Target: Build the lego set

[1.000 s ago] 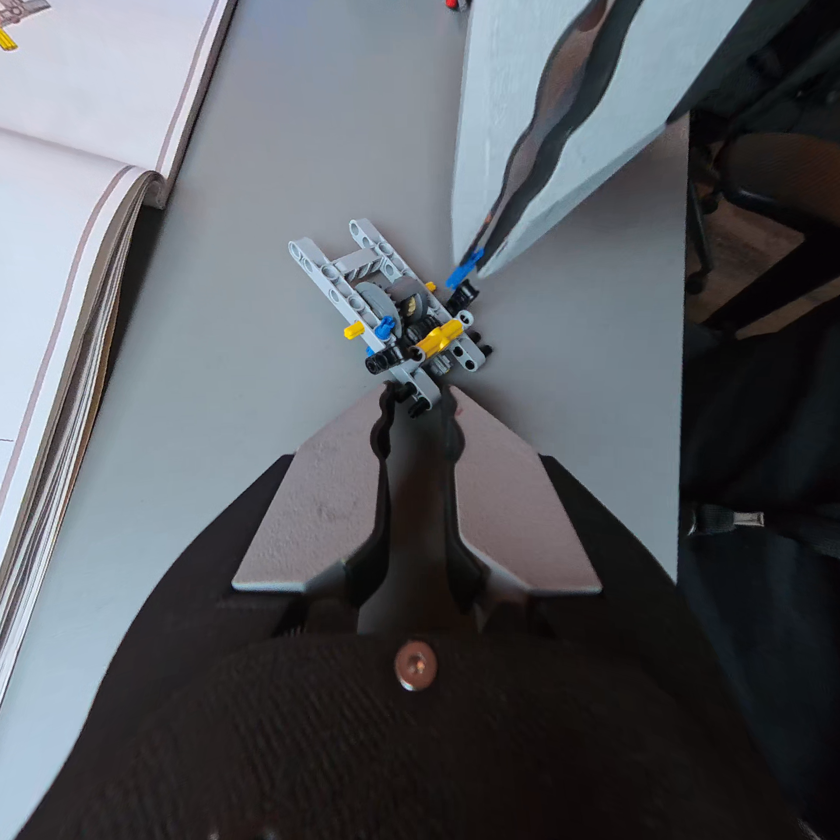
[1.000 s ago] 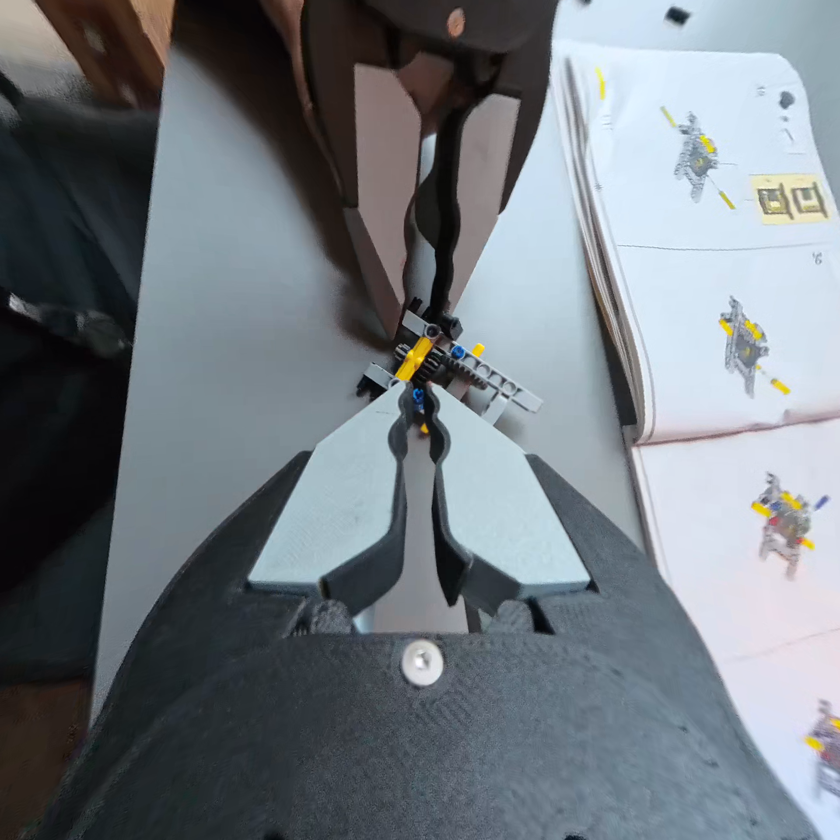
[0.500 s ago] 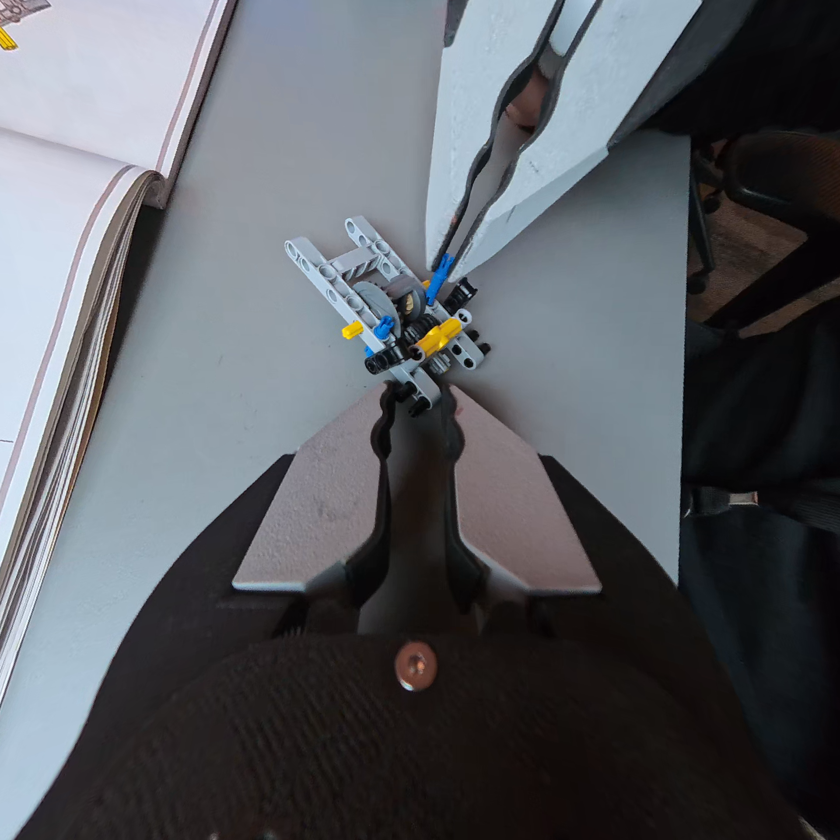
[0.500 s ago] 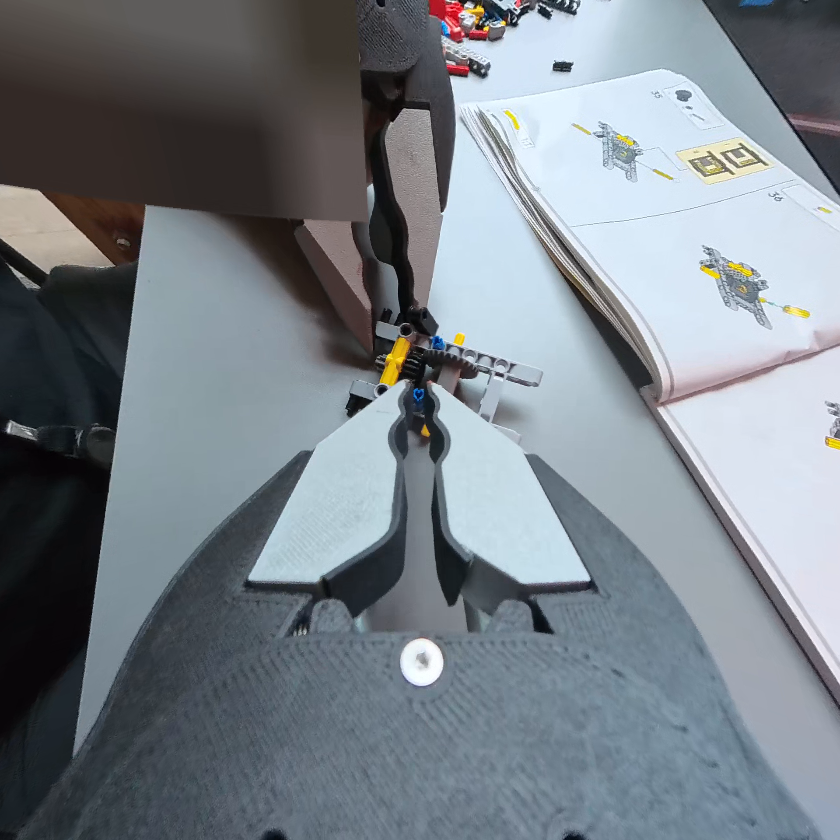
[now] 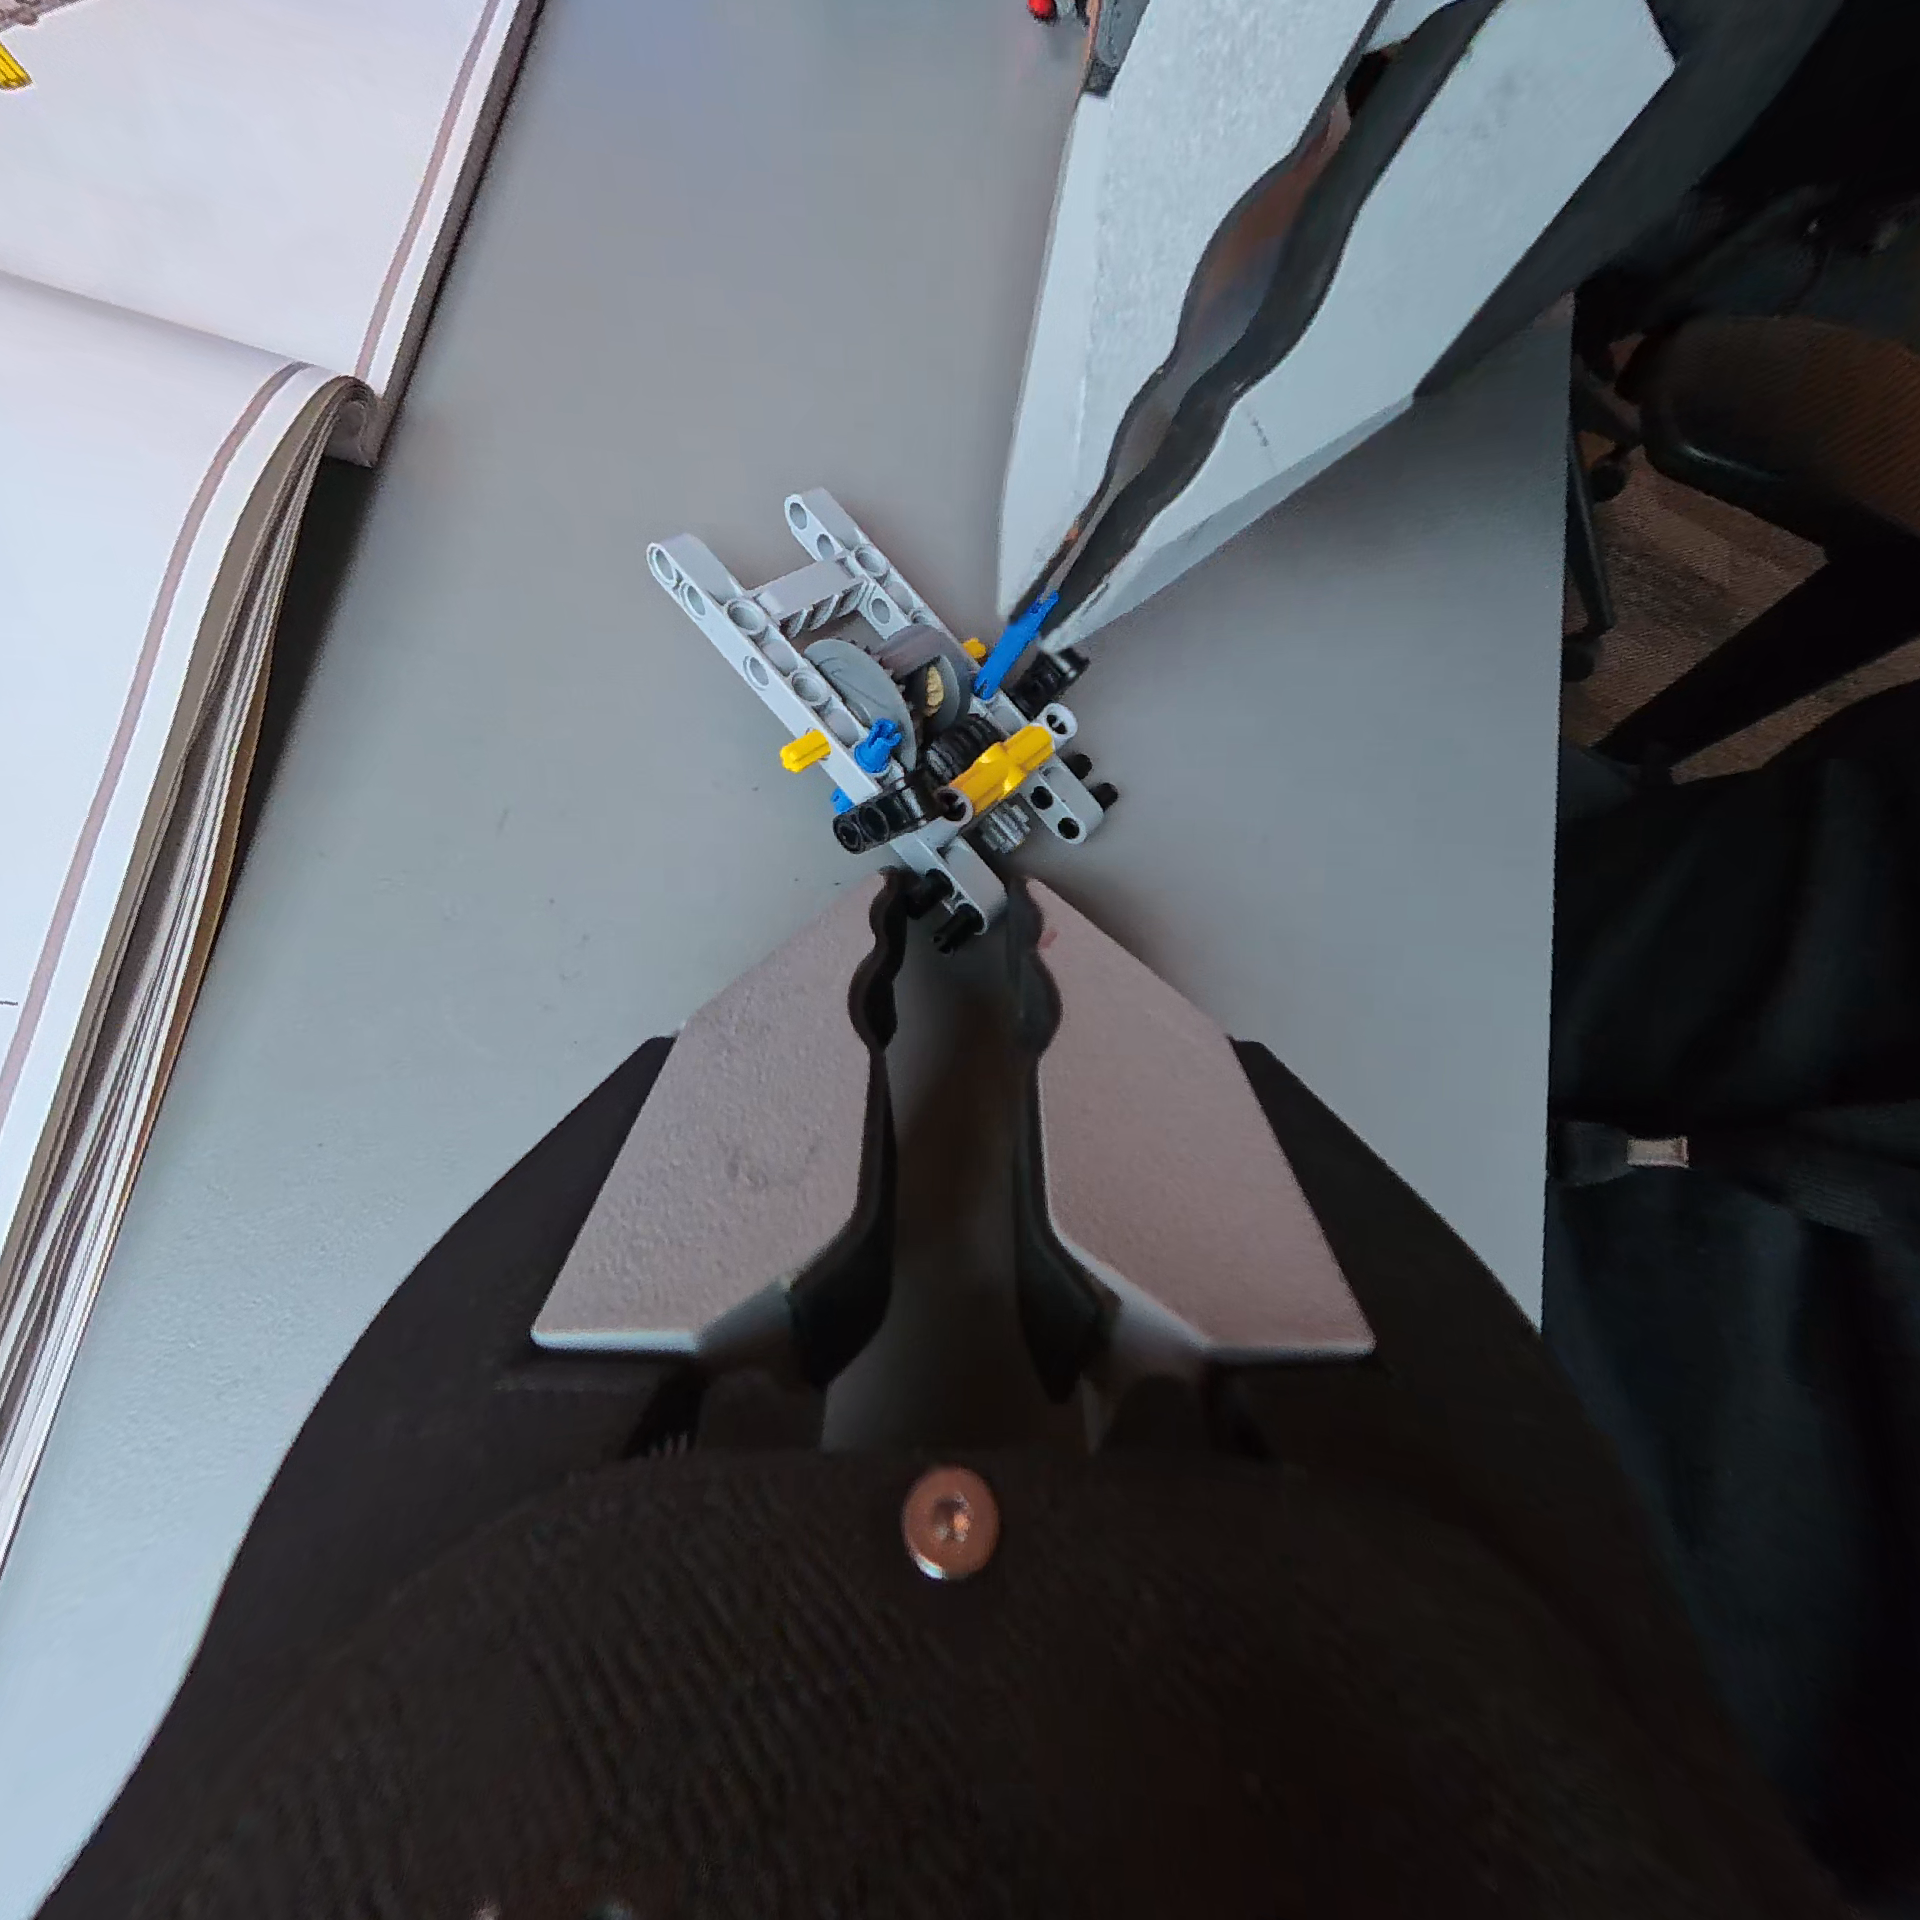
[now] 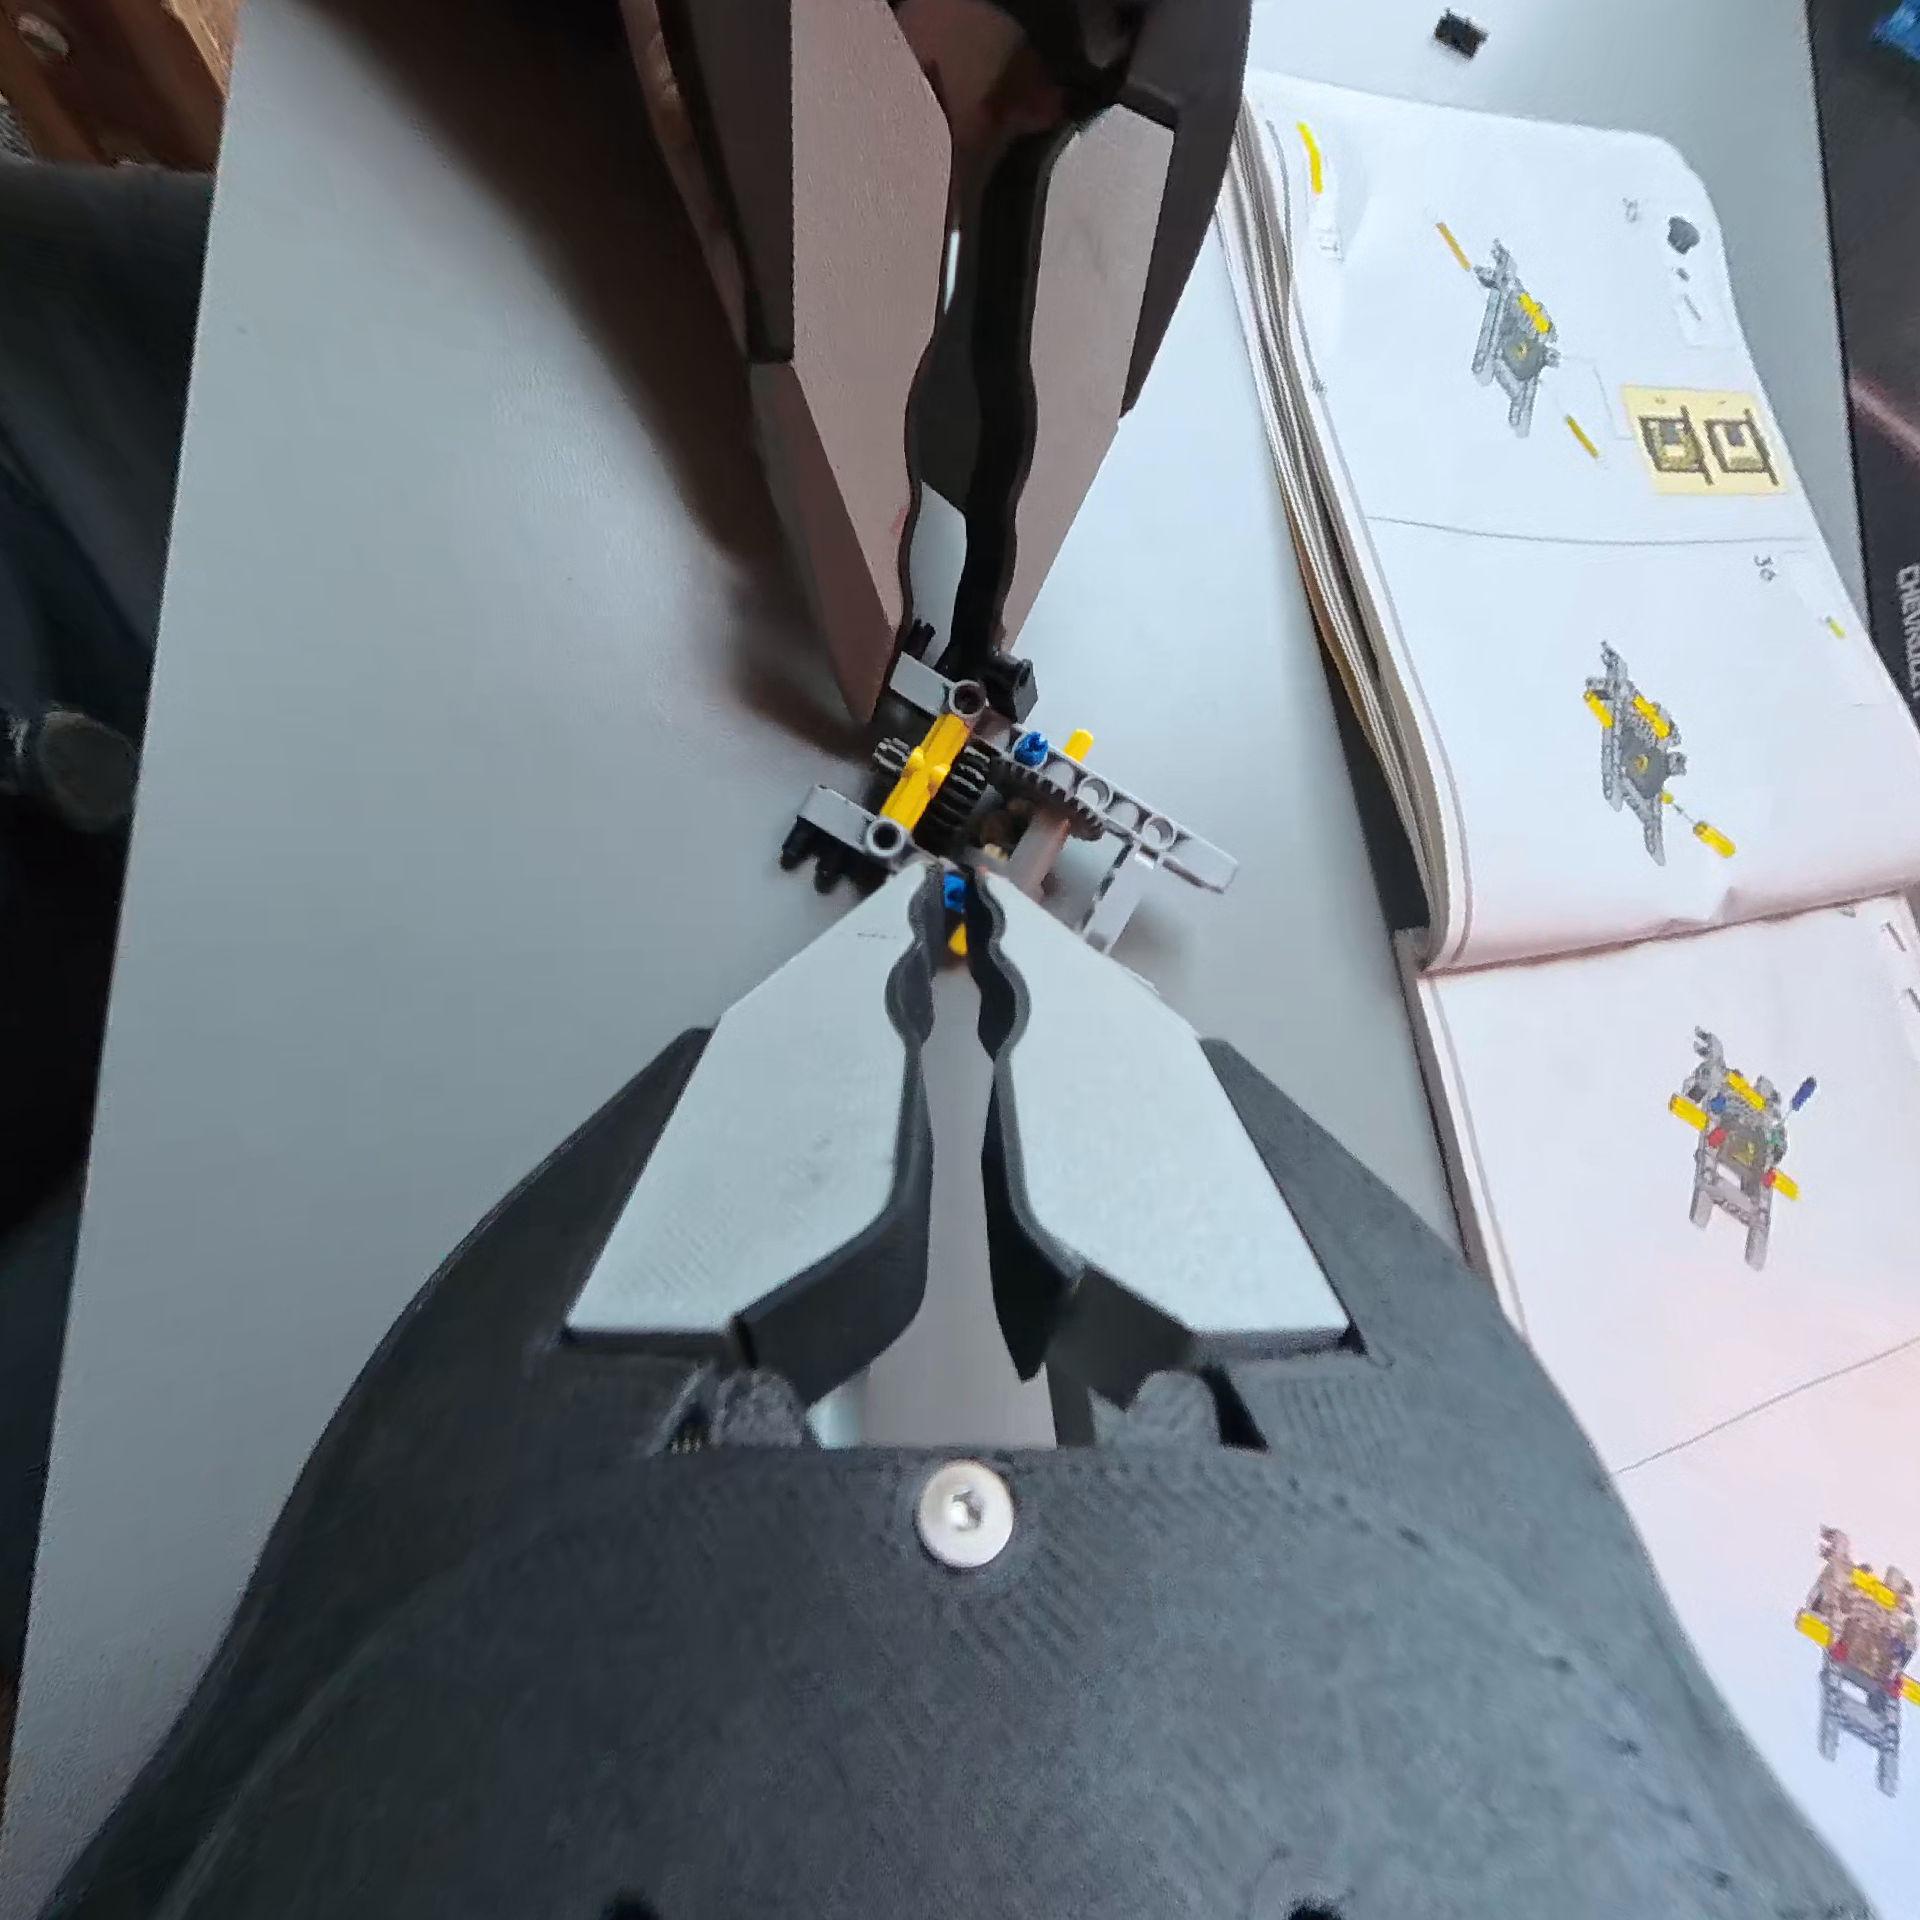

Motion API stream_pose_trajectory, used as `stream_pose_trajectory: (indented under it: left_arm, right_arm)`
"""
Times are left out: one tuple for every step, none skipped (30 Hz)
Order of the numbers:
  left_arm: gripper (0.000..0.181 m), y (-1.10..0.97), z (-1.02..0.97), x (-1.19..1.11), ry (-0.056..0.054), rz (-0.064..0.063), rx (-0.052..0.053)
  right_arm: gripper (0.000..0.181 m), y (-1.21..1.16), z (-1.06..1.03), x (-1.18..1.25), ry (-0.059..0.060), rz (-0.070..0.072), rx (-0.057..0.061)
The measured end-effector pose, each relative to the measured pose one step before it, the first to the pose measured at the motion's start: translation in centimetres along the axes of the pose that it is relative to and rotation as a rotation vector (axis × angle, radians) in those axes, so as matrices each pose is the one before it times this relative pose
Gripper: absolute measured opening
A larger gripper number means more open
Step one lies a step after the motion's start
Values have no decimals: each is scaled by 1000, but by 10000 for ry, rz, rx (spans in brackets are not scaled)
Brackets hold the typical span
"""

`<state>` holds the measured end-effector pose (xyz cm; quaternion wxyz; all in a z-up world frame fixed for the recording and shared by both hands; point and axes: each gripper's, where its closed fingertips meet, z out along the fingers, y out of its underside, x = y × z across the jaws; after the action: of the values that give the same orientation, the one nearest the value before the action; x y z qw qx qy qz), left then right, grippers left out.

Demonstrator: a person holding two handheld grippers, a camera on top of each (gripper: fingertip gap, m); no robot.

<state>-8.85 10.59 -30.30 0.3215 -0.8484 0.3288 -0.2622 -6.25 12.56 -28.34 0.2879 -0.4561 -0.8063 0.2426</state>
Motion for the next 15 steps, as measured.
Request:
stream_pose_trajectory:
  left_arm:
    - [17, -2, -3, 5, 9, -8, 0]
    - [17, -2, 1, 4, 3, -1, 1]
    - [17, -10, -2, -4, 14, -16, 0]
    - [17, -7, -1, 2, 29, -36, 1]
    - [17, 4, -21, -17, 24, -48, 1]
    - [17, -18, -13, -42, 15, -59, 10]
    - [17, -19, 13, -20, 5, -25, 7]
    - [17, 2, 5, 27, -6, 31, -1]
    - [17, 24, 30, 101, 18, 66, -30]
    - [16, -22, -25, -76, -54, 0, 22]
    - [17, -21, -4, -93, -38, -53, 15]
    - [17, -14, -5, -54, -29, -30, 10]
    - [17, -10, -12, -16, -23, 15, 2]
    - [17, 0, 1, 5, -17, 20, -1]
    - [17, 8, -14, -17, -7, -9, -1]
  right_arm:
    - [2, 76, -27, -21, -44, 150, 58]
    - [2, 87, -9, 27, -36, 96, -67]
    - [2, 31, 21, 58, -4, -32, -164]
    - [2, -40, 80, 56, -3, -98, -199]
    - [2, -28, 84, 66, -21, -124, -212]
    - [2, 65, 81, 57, -51, -116, -231]
    - [2, 17, 156, -29, -72, -74, -130]
    - [1, -108, 255, -125, -60, -121, -67]
    - [2, -4, 209, -54, -16, -206, -197]
    - [1, -6, 38, 118, 8, -129, -170]
    - [2, 26, 20, 126, -44, 24, -103]
    - [2, 11, 24, 54, -81, 64, -16]
    - [2, 8, 10, 2, -134, 96, -12]
    - [2, -7, 14, -13, -162, 188, -23]
    - [2, -55, 19, 17, -134, 293, 9]
